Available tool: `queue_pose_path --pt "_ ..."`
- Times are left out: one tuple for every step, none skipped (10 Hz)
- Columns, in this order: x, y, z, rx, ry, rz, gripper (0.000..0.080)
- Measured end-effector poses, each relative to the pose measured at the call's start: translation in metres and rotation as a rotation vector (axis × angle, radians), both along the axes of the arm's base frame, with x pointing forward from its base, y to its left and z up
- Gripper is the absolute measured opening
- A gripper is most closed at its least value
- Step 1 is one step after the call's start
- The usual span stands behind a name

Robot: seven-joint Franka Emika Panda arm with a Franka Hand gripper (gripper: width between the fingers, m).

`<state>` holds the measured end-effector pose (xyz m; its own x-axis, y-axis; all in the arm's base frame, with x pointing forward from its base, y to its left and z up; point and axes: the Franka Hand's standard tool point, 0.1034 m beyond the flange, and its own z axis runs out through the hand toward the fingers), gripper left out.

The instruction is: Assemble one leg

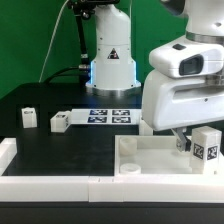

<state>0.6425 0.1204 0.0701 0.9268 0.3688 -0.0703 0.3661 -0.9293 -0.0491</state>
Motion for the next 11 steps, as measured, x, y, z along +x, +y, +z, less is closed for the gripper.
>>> queue_pose_path --pt "-0.0001 0.0000 -0.0002 0.000 0.000 -0.002 0.0649" --pt "-0.0001 -0.0002 -0.0003 0.000 0.001 -0.003 0.0498" --pt "-0.0001 -0.0004 -0.0003 0.000 0.001 -0.003 0.0498" --pt "-0.0001 -0.0002 -0.0003 -0.001 0.001 -0.023 0.0349" --pt "-0.0001 -0.0003 -0.0004 -0.004 0.002 -0.055 0.0289" --pt "-0.0001 -0.0005 -0.0005 -0.003 0.002 -0.052 0.0289" --pt "0.0004 -0.0008 -0.0008 -0.004 0.004 -0.152 0.0289" --pt "0.0007 -0.0012 -0.0008 -0.009 0.008 -0.291 0.0289" --pt "0.0008 -0.0015 -0.0008 -0.014 0.013 -0.405 0.0289" --pt "0.0008 -0.0018 -0.0008 -0.018 0.020 -0.546 0.0289" --pt "0.0007 -0.0018 -0.0009 -0.022 0.028 -0.677 0.0289"
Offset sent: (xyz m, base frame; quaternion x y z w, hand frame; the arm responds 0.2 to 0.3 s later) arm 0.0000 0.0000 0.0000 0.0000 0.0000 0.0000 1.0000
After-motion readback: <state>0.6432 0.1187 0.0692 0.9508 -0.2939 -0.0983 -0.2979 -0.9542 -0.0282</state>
